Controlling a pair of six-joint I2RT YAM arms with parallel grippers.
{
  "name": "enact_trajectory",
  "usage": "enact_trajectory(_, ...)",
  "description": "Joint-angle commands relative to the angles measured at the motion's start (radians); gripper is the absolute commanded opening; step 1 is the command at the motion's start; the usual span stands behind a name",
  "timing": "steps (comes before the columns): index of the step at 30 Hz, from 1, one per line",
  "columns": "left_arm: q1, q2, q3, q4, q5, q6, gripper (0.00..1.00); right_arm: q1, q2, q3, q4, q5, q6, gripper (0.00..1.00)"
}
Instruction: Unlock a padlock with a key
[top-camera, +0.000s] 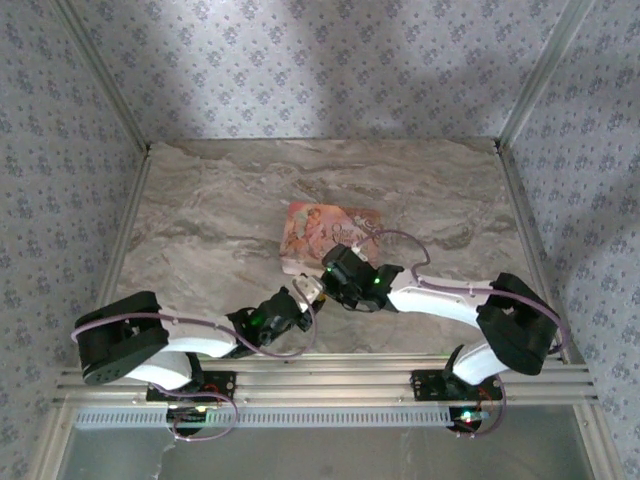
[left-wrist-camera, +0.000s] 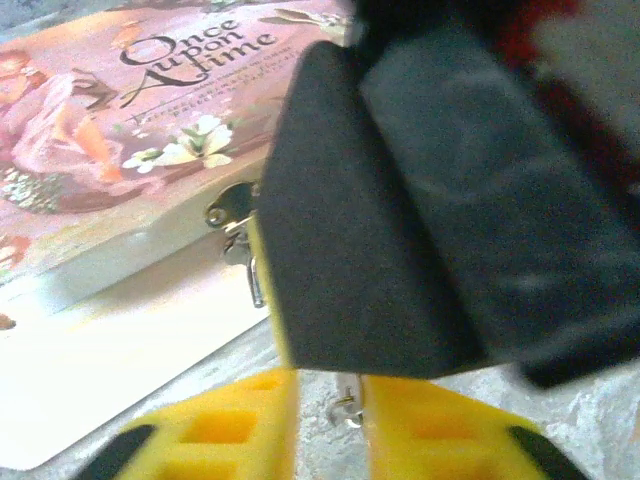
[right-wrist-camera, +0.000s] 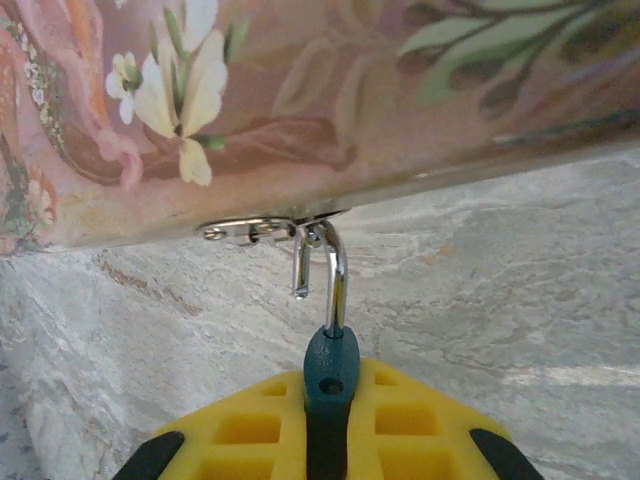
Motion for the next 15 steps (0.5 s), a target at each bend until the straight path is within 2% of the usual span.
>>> enact_trajectory(1,0.007,-0.078,-0.032,-0.036,-0.035,-0.049,0.34,-0.027,-0.035,-0.016,-0.026,-0.036,-0.129,0.00)
enact_trajectory(7,0.033,-0.248,-0.100,-0.154,-0.063,-0.120,0.37,-0.077,-0.035,-0.036,-0.034,-0.165,-0.269,0.00)
enact_trajectory(11,0.066,-0.396,-0.141,-0.254,-0.082,-0.157,0.38,-0.100,-0.053,-0.053,-0.057,-0.173,-0.297,0.00)
enact_trajectory(15,0.101,-0.557,-0.172,-0.358,-0.087,-0.169,0.38,-0.125,-0.085,-0.107,-0.029,-0.160,-0.251,0.00)
